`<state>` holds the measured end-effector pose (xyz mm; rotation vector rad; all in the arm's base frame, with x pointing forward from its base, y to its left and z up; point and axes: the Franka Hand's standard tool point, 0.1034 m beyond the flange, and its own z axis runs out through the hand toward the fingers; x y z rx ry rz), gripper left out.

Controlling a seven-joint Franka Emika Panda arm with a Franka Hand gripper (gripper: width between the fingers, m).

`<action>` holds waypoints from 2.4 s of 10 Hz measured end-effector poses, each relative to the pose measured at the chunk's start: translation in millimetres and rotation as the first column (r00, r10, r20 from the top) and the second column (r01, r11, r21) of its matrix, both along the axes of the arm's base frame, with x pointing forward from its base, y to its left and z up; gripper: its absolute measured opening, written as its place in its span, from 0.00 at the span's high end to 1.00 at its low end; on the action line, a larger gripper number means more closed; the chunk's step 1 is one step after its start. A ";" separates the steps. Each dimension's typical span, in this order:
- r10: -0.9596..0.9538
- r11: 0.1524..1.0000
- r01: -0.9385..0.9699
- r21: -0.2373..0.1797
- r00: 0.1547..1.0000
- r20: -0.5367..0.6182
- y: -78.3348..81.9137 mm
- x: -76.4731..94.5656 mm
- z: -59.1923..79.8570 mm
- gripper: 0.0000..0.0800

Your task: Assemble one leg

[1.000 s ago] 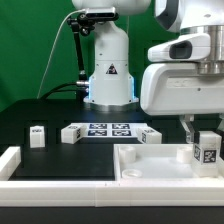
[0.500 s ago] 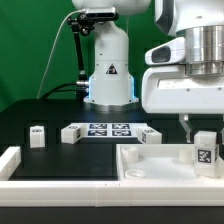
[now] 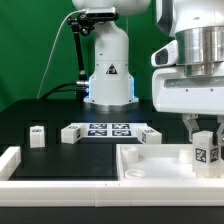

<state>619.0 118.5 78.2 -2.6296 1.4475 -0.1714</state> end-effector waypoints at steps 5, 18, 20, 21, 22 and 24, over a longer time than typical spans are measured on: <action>0.362 0.930 -0.361 -0.063 0.932 -0.001 0.5 2.3 1.5 0.20; 0.944 0.284 -0.933 -0.221 0.312 -0.106 -4.8 4.5 1.2 0.44; 0.932 0.322 -0.922 -0.217 0.349 -0.099 -6.5 4.6 1.1 0.63; 0.909 0.382 -0.900 -0.209 0.407 -0.089 -10.1 4.8 0.9 0.63; 0.851 0.501 -0.843 -0.197 0.521 -0.062 -9.8 5.3 0.6 0.63; 0.685 0.718 -0.676 -0.163 0.729 -0.006 -9.1 6.0 0.4 0.63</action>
Offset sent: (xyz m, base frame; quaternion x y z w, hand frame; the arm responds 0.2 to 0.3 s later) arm 0.0063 -0.0004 0.0045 -0.0264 -0.0013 -0.1771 0.9838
